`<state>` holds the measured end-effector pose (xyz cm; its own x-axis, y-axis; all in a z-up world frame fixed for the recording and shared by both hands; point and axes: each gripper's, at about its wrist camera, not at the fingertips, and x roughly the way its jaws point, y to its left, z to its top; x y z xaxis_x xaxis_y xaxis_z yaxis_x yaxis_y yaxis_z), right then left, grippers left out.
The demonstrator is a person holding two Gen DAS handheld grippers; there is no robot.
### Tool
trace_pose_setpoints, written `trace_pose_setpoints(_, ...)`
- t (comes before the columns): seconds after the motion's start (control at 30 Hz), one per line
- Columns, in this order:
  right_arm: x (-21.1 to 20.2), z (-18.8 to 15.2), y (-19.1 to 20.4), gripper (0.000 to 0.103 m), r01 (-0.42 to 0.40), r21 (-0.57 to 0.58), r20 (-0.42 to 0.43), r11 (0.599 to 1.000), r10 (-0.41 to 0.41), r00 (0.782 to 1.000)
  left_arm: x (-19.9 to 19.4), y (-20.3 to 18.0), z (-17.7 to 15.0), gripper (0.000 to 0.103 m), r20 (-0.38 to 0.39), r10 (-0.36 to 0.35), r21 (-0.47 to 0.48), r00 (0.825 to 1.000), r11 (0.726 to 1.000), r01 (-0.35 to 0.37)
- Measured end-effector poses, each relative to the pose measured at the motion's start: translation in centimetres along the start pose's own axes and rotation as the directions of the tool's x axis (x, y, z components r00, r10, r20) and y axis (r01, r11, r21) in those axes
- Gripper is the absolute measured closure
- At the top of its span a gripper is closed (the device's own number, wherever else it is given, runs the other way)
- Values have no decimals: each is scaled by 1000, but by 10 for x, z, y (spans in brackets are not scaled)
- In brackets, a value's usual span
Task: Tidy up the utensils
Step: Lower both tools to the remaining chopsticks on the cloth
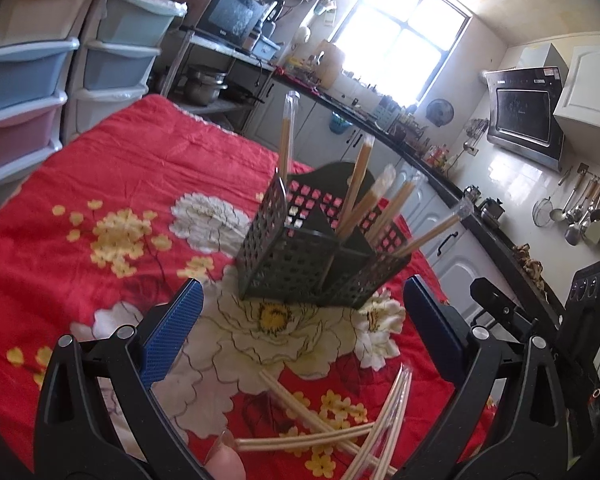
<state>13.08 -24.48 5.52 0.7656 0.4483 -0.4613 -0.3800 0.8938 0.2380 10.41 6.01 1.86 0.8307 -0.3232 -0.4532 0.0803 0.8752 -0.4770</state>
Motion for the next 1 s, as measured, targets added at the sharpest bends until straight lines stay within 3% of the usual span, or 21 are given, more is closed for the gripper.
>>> trace_pose_setpoints(0.63, 9, -36, -12, 40, 34, 14, -135, 999, -32, 990, 0, 14, -32, 11, -97, 25, -16, 995, 1000, -26)
trace_pose_setpoints(1.0, 14, -54, -17, 40, 54, 15, -197, 998, -50, 979, 4, 12, -51, 11, -166, -1, -10, 986, 1000, -1)
